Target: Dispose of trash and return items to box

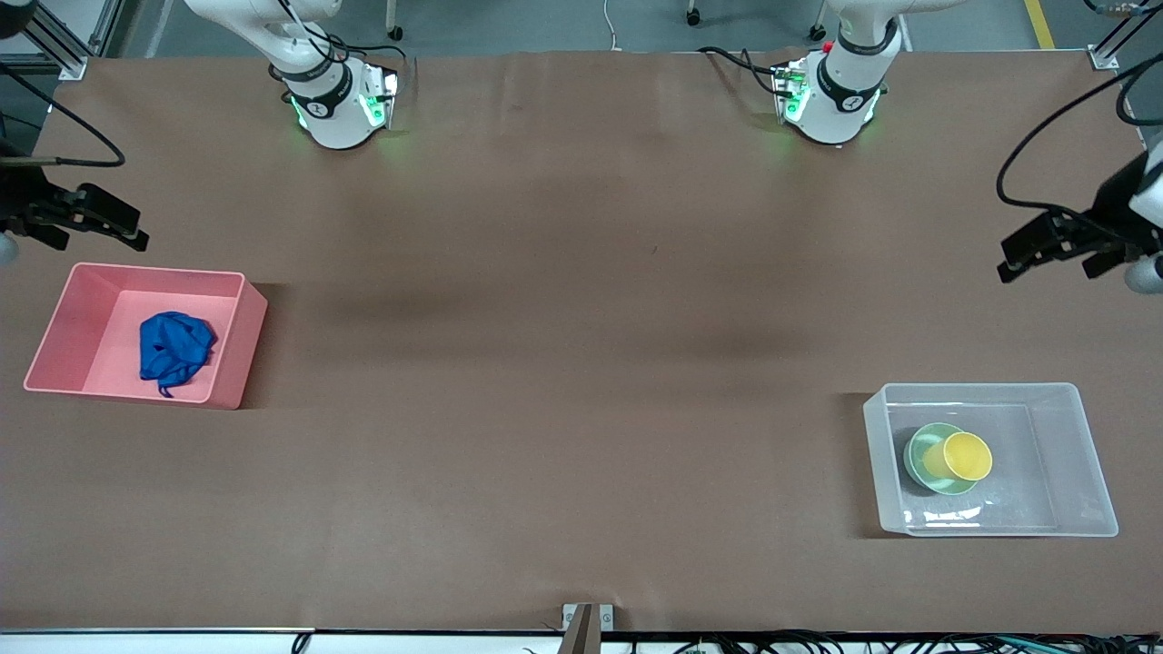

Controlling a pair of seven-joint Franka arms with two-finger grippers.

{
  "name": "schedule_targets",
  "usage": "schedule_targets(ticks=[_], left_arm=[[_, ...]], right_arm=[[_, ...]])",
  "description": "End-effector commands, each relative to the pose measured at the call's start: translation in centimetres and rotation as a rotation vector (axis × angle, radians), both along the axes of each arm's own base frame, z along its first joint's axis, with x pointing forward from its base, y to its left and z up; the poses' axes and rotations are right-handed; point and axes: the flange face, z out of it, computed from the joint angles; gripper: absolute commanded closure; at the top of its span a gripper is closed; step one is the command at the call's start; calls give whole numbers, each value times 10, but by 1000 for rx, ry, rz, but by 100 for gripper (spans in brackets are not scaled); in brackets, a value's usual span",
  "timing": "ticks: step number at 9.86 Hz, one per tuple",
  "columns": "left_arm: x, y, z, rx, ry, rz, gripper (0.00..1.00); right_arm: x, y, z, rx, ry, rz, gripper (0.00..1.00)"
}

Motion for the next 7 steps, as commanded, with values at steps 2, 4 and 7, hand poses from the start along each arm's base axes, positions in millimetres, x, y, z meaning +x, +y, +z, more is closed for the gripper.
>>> schedule_targets(ticks=[2,4,7], left_arm=[[-37,-11,-23,9,39,-29,0],[-38,-22,-20,23,33,-40,0],[-36,-21,-15,21,24,-28,0]], right_arm=[[-7,2,16,6,-8,6,0],[-16,4,11,8,59,27,0],[-24,4,15,11,69,29,0]])
